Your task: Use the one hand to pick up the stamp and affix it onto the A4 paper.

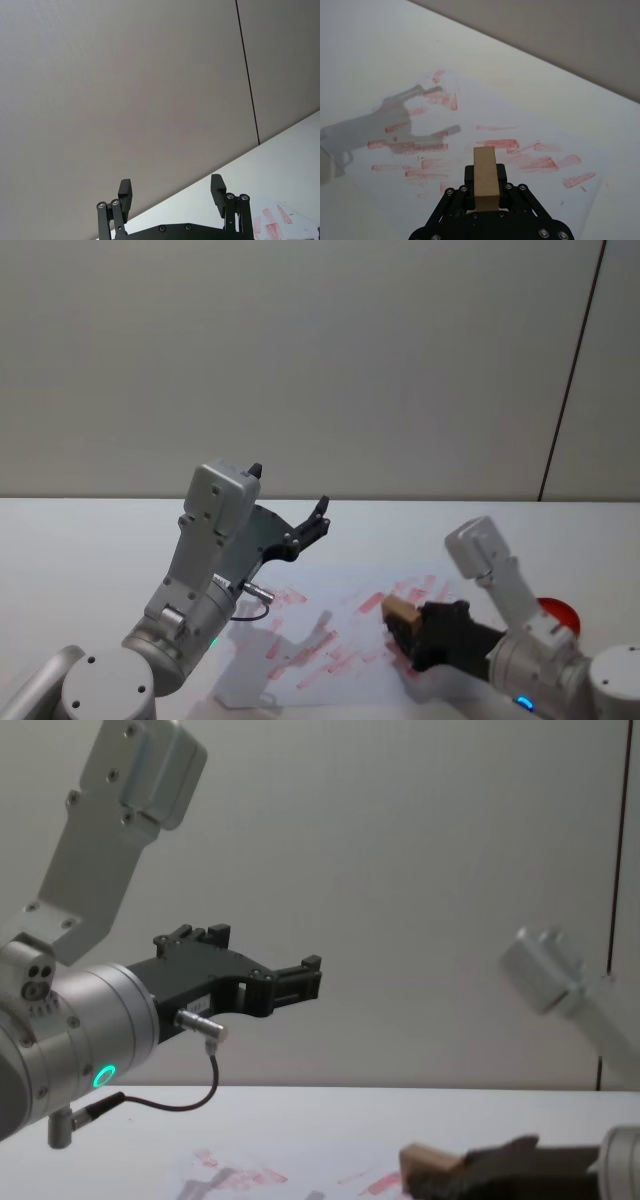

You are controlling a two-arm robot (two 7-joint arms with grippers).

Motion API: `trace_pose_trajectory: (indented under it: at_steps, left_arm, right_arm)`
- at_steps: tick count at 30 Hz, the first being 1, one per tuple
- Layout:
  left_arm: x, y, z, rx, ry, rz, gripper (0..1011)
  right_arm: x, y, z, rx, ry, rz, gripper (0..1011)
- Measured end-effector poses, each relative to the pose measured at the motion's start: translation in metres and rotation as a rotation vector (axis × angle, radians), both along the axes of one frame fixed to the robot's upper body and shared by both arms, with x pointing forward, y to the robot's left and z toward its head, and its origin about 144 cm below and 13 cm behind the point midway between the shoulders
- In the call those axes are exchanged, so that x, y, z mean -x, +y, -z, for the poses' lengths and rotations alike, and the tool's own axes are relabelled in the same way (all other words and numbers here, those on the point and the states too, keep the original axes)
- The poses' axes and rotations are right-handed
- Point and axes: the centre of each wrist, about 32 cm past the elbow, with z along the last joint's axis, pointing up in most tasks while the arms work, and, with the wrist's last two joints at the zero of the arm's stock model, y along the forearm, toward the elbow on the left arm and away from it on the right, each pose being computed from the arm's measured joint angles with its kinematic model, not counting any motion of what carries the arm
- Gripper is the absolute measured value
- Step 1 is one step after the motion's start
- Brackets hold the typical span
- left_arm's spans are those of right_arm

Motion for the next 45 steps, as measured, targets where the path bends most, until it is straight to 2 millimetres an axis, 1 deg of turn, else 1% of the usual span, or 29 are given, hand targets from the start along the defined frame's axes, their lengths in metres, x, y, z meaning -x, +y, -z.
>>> trace_pose_trajectory:
  at_steps: [8,22,30,33,40,42,43,45]
  left_arm:
    - [0.0,0.0,0.0,0.0,0.0,0.0,1002]
    - [0.0,0.0,0.0,0.0,0.0,0.0,1002]
    - [0.0,0.0,0.0,0.0,0.0,0.0,1003]
    - [0.0,0.0,0.0,0.0,0.0,0.0,1003]
    - [0.0,0.0,0.0,0.0,0.0,0.0,1003]
    - [0.0,0.0,0.0,0.0,0.0,0.0,1003]
    - [0.0,0.0,0.0,0.0,0.0,0.0,1003]
    - [0.0,0.0,0.0,0.0,0.0,0.0,1003]
  right_arm:
    - [-0.001,0.007,0.011,0.05,0.063,-0.03,221]
    - [-0.002,0.011,0.016,0.079,0.088,-0.032,221]
    - [-0.002,0.012,0.016,0.053,0.078,-0.02,221]
    - [-0.003,0.012,0.012,0.028,0.061,-0.013,221]
    - [-0.005,0.011,-0.007,-0.053,-0.012,0.015,221]
    - [-0.006,0.007,-0.017,-0.087,-0.049,0.036,221]
    - [-0.006,0.007,-0.017,-0.087,-0.049,0.036,221]
    - [-0.005,0.003,-0.023,-0.11,-0.076,0.059,221]
